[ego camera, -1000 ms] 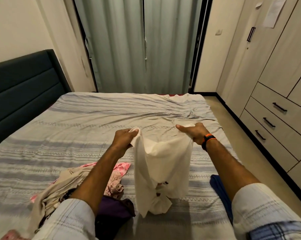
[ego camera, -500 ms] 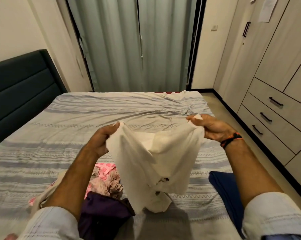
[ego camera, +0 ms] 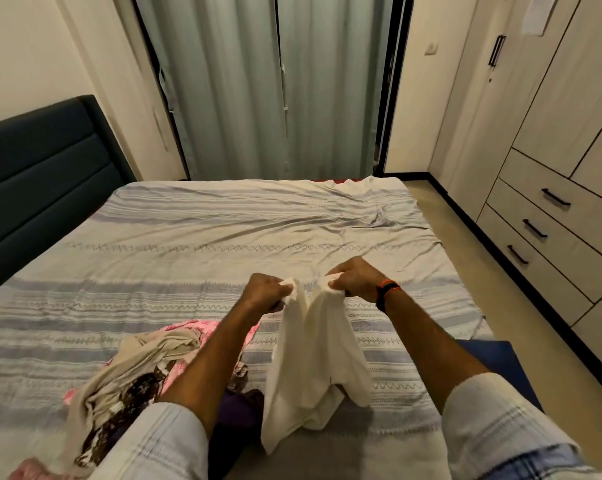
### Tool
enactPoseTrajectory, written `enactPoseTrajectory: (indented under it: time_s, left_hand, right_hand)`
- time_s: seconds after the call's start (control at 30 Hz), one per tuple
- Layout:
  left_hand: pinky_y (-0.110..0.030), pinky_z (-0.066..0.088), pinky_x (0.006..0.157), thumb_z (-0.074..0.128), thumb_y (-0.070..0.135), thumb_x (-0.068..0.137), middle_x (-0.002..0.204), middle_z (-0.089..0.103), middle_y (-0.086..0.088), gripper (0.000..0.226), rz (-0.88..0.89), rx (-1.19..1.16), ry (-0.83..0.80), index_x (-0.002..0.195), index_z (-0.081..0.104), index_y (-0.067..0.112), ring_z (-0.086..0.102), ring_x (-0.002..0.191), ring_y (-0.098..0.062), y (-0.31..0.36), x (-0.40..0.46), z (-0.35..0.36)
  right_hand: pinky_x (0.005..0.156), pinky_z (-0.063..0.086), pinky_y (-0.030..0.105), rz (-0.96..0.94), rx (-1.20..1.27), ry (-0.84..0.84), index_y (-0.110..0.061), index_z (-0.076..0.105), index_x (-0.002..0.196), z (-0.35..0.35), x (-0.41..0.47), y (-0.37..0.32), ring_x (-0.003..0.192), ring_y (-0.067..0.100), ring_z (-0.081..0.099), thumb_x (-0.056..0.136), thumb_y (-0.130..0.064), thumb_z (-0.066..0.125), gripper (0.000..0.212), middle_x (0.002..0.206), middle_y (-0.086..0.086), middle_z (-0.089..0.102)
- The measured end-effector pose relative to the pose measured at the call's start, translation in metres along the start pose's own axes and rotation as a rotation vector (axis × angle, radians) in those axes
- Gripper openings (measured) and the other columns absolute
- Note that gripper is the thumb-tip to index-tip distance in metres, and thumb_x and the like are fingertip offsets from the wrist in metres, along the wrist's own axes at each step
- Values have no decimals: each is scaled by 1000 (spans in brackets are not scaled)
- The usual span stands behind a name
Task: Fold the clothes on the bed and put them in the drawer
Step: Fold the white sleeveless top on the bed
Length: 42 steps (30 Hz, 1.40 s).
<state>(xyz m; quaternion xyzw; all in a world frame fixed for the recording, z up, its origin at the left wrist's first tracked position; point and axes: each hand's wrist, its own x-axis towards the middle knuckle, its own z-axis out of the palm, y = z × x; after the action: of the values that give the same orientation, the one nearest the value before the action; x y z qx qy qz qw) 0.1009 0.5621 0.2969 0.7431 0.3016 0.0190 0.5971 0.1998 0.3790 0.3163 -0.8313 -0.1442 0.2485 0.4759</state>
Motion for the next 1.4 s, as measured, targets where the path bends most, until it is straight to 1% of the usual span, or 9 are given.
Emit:
enactPoseTrajectory:
  time_s: [0.23, 0.43, 0.57, 0.7, 0.87, 1.03, 1.13, 1.27, 1.4]
  left_hand:
    - [-24, 49, 48, 79, 19, 82, 74, 68, -16, 24, 30, -77, 101, 82, 73, -4, 63, 58, -21, 4, -5, 29]
    - [-32, 60, 60, 77, 0, 80, 91, 69, -23, 10, -95, -282, 119, 85, 71, -6, 70, 82, -29, 10, -9, 35]
    - [-37, 61, 68, 74, -10, 76, 91, 69, -24, 13, -157, -346, 113, 87, 68, -8, 70, 78, -29, 18, -14, 34]
    - [-36, 62, 66, 72, -14, 75, 85, 65, -20, 22, -161, -382, 153, 95, 63, -13, 69, 70, -29, 19, -18, 31]
    - [-37, 62, 69, 64, -15, 78, 80, 67, -23, 14, -164, -433, 158, 92, 62, -16, 71, 61, -30, 19, -22, 28]
    - [-34, 62, 66, 48, -16, 78, 81, 64, -26, 24, -147, -464, 129, 99, 59, -19, 71, 56, -28, 21, -26, 21]
    - [-28, 61, 58, 49, -17, 79, 87, 62, -26, 25, -121, -390, 102, 102, 58, -21, 70, 53, -23, 23, -28, 21]
    - [-42, 61, 79, 62, -11, 82, 85, 70, -19, 15, -104, -244, 96, 96, 68, -9, 74, 75, -30, 20, -23, 18]
    - [-33, 59, 78, 81, 5, 71, 91, 71, -3, 24, 132, 232, 50, 93, 74, 14, 70, 81, -17, 13, -23, 8]
  right_hand:
    - [83, 60, 42, 51, 86, 69, -7, 76, 93, 19, 3, -6, 96, 28, 70, 73, -2, 81, 21, 97, 14, 74]
    - [80, 61, 40, -37, 85, 203, -17, 74, 85, 24, -5, -6, 85, 21, 71, 65, -8, 88, 27, 88, 8, 74]
    - [66, 51, 15, -146, -10, 258, -16, 74, 94, 33, -16, -8, 75, 9, 66, 71, -7, 82, 26, 81, 0, 70]
    - [60, 47, 9, -290, -74, 264, -14, 74, 92, 39, -25, -8, 66, 5, 65, 72, -8, 78, 22, 67, -5, 68]
    - [73, 53, 18, -438, -224, 246, -13, 75, 96, 44, -30, -4, 70, 8, 69, 75, -15, 73, 21, 71, -5, 73]
    - [76, 57, 23, -518, -345, 156, -10, 71, 111, 46, -34, 1, 80, 4, 66, 71, -27, 72, 44, 93, 0, 76]
    - [77, 54, 25, -573, -442, 237, -10, 72, 110, 51, -32, 2, 77, 11, 67, 76, -26, 79, 39, 94, 4, 76]
    - [74, 49, 20, -548, -438, 248, -12, 75, 104, 50, -33, -3, 76, 12, 66, 78, -23, 82, 29, 89, 2, 76]
    - [67, 53, 21, -511, -197, 229, -11, 78, 91, 42, -36, -9, 63, 2, 63, 73, -7, 77, 19, 70, -6, 71]
